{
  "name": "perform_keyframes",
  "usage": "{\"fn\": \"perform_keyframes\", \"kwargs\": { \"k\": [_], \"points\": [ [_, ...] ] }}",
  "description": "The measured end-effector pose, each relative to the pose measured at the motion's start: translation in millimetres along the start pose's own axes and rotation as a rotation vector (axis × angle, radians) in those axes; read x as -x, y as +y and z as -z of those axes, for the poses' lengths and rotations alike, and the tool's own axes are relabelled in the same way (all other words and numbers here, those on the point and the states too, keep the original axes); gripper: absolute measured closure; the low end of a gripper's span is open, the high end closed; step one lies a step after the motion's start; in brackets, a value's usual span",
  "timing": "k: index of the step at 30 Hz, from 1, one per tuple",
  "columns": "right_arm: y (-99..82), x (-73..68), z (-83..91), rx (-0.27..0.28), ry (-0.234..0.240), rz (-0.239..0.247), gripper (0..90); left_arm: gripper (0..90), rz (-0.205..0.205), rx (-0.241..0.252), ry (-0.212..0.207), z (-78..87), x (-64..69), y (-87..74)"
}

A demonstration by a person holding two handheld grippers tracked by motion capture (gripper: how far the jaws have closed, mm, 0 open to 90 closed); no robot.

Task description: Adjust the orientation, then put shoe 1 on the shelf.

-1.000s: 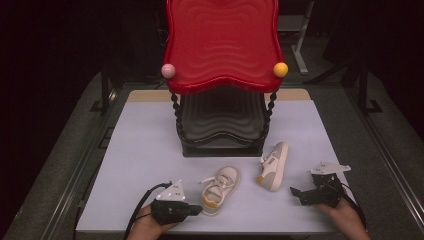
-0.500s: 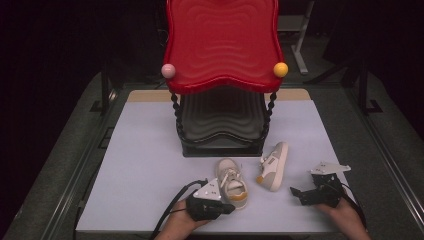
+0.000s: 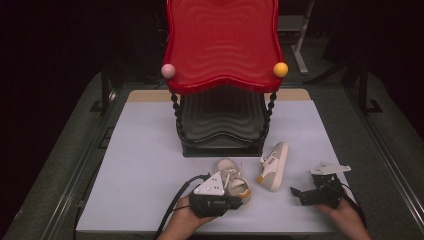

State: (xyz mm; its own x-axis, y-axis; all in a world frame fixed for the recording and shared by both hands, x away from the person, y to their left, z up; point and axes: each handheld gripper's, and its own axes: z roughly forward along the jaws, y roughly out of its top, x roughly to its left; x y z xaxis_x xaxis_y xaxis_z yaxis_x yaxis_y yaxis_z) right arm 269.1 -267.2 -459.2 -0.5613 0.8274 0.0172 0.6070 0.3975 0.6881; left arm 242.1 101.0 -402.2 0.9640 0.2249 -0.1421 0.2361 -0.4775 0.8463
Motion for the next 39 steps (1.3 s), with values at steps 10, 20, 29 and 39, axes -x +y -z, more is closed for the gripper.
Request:
{"fn": "perform_keyframes", "kwargs": {
  "k": [10,20,29,39],
  "points": [
    [0.0,-0.1,0.0,0.001,-0.001,0.0,1.1,61.7,0.025,0.013,0.069,-10.0,-16.6,11.7],
    [-0.1,-0.1,0.1,0.0,0.0,-0.001,1.1,65.9,0.029,-0.004,0.037,-31.2,-22.2,5.6],
    [-0.1,-0.1,0.1,0.001,0.0,0.0,1.1,68.3,0.023,-0.023,0.02,-37.2,-19.3,2.2],
    [-0.1,-0.1,0.1,0.0,-0.001,0.0,1.1,74.9,0.033,-0.023,0.019,-35.7,-19.5,1.6]
  ]
}}
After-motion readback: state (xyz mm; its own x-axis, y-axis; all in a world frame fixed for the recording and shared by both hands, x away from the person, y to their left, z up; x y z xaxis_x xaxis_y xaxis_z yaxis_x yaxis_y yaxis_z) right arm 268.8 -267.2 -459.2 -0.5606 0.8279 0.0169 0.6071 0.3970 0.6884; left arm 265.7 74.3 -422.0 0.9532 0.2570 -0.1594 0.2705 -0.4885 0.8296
